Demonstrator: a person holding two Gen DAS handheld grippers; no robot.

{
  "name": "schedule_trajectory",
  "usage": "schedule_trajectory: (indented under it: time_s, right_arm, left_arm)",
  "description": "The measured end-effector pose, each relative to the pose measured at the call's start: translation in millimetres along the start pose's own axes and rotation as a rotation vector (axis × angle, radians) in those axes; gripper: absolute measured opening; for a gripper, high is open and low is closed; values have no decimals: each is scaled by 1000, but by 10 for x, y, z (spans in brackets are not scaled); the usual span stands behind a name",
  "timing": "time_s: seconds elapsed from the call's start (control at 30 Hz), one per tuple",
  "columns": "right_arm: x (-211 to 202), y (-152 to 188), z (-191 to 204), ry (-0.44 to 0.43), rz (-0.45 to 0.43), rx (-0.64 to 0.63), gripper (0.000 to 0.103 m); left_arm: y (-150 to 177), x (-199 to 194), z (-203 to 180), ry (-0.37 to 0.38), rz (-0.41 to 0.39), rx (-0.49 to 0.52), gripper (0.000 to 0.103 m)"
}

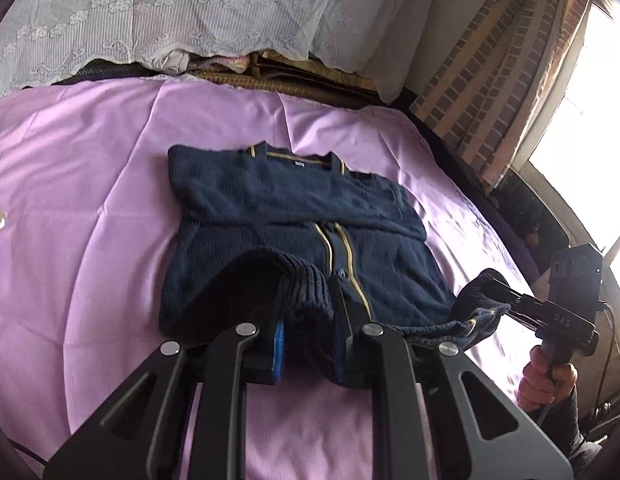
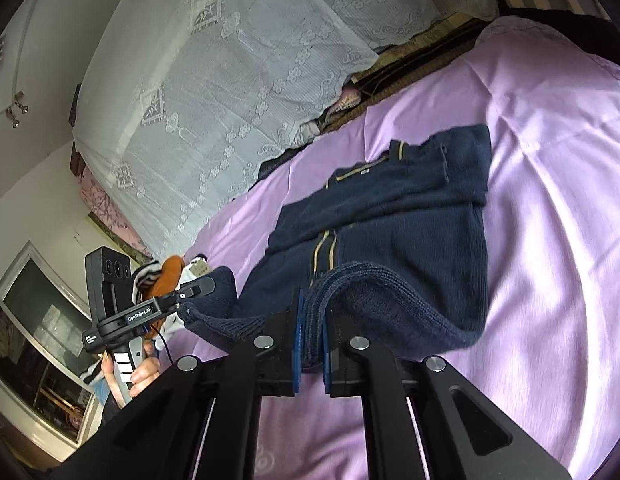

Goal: Fold small clothes
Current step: 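Lift the hem with both tools and fold it toward the collar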

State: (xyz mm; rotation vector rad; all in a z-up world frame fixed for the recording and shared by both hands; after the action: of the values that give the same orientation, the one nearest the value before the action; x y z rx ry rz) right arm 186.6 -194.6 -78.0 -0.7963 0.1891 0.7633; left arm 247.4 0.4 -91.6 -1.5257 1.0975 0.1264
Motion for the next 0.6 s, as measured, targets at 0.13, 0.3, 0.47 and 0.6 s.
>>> schedule_trajectory:
  time_s: [0.13, 0.3, 0.47, 0.6]
  right_arm:
    - [155, -233, -77, 0, -15, 27, 8]
    - [377, -486, -231, 16, -27, 65, 8]
    - [577, -684, -351, 31, -27, 87, 8]
    - [741, -848, -433, 49, -23, 93, 8]
  left_arm:
    - [-252, 127, 77, -3, -18, -26, 13]
    - [-468, 318, 176, -54, -26, -19, 12]
    - [-670, 558, 295, -104, -25, -13, 10]
    - [-804, 762, 403, -105, -13, -40, 9]
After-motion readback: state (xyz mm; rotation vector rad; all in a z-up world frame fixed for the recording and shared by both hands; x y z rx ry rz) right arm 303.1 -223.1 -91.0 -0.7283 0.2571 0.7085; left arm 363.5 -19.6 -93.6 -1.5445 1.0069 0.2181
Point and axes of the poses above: each gripper's, at about its wrist camera, not at the fingertips, and x roughly the way its jaws point, z to its left, y to its underside, the point moved 10 cm from there along x, roughly the way its jaws point, and after that the axes turned 4 degrees about x, right-handed, at the moved point
